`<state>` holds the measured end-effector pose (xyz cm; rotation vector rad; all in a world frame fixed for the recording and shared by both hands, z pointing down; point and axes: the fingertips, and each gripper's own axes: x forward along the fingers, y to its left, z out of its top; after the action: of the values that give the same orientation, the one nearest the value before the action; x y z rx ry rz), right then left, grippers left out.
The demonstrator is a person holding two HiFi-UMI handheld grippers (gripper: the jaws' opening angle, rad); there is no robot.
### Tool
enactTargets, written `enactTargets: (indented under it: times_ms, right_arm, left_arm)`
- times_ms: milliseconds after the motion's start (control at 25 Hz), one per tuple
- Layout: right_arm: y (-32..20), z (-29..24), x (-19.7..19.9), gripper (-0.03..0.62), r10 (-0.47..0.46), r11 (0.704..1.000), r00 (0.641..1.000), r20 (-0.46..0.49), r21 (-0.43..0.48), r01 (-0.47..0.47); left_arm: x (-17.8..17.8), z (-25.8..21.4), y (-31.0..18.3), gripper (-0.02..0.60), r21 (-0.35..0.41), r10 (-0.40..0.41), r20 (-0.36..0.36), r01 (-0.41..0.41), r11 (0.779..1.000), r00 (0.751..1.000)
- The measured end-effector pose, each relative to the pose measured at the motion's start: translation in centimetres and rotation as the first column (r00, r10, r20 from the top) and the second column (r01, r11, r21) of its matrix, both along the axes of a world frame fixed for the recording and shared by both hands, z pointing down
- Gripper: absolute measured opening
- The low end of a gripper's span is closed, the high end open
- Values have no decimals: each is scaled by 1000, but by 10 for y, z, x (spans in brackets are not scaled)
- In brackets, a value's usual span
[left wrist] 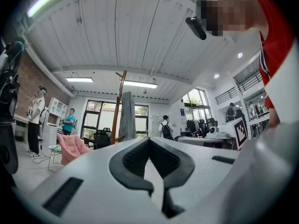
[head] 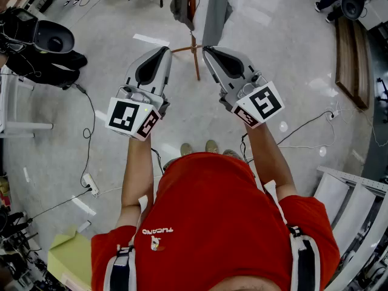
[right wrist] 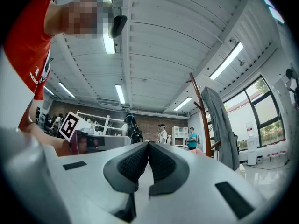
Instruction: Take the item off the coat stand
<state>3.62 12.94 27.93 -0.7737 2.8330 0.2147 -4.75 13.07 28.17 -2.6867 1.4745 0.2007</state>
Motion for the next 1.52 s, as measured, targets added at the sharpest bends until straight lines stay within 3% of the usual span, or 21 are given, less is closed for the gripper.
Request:
enactTargets:
  times_ms: [840,1200,1520]
  right_arm:
    - [-18,10,-51,23,62,998,998,-26,-18,-63]
    - [-88,21,-58,23,54,999,998,-32,-6,-54]
    - [-183,29,-60,23,10,1000,999,-46,4,-9]
  left_arm:
    - [-72,16,-30,9,-12,30,-3,-30,999,1000]
    - [-84,30,-100,9,-26,16,23,-16,1000,1000]
    - [-83,49,-197,9,-46,-5,40,6,999,999]
